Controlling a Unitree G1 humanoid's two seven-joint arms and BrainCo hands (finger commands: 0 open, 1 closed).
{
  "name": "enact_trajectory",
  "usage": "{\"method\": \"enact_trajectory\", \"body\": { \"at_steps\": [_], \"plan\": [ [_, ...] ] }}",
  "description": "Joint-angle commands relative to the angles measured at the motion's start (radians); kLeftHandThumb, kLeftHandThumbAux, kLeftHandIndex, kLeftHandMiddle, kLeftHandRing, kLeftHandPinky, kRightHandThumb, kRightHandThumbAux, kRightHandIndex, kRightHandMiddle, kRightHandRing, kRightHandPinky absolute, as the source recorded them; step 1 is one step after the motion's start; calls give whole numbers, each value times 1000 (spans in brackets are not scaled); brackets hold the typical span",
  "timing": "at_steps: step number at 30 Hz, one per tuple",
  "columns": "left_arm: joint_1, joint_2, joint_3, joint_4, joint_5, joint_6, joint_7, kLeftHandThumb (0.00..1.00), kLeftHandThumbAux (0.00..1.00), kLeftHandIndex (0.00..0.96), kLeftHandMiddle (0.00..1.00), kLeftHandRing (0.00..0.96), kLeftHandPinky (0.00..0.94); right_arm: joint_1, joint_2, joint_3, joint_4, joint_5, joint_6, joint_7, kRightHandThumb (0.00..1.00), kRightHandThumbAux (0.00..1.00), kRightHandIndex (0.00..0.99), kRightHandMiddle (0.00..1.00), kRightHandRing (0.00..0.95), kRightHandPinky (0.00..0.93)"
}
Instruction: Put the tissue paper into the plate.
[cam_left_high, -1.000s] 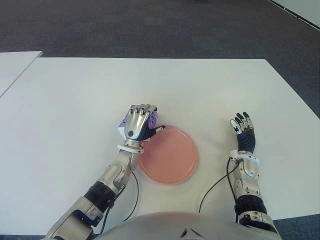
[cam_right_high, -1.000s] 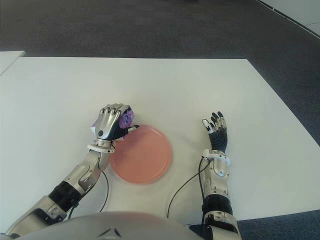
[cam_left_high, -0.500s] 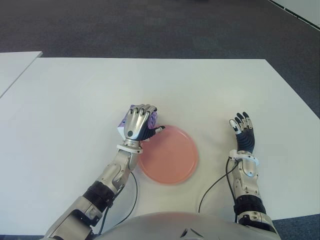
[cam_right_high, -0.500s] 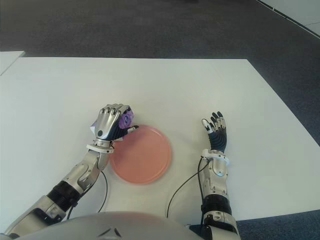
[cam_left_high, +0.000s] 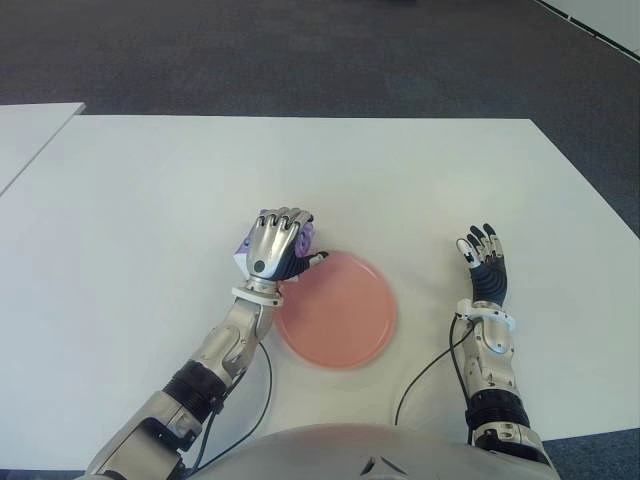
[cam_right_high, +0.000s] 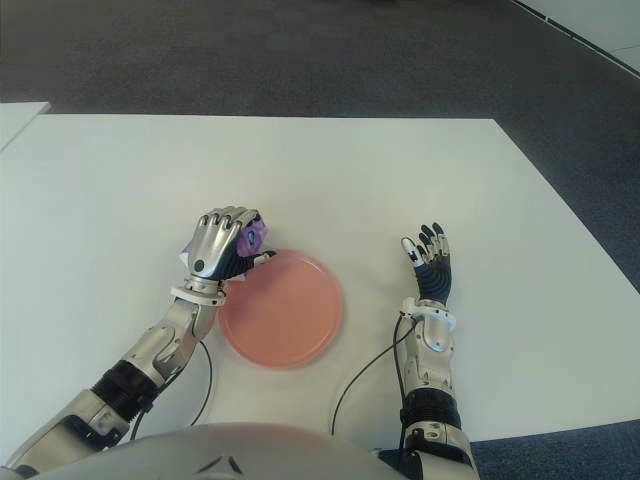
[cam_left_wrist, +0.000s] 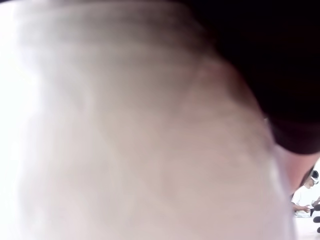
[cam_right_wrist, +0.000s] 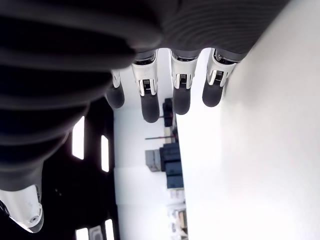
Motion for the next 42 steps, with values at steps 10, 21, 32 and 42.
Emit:
{"method": "enact_trajectory", "body": {
  "at_steps": [10,21,32,42],
  "plan": [
    [18,11,46,-156,42,32,-11,953,646,398,508,516,724,60,56,16,127,-7,54,12,369,613,38,162,102,41],
    [46,13,35,-288,61,14,-88,951,648,398,503,506,686,106,80,31,65,-15,56,-3,389,624,39,171,106,32],
    [33,33,37,-322,61,-56,-101,950,649,401,498,499,682,111,92,43,46,-35,45,-17,410,615,39,160,94,31],
    [36,45,39,-330,98,-74,-109,949,649,401,499,500,694,85,109,33,68,-24,72,-42,438,614,47,175,98,11]
  ]
}}
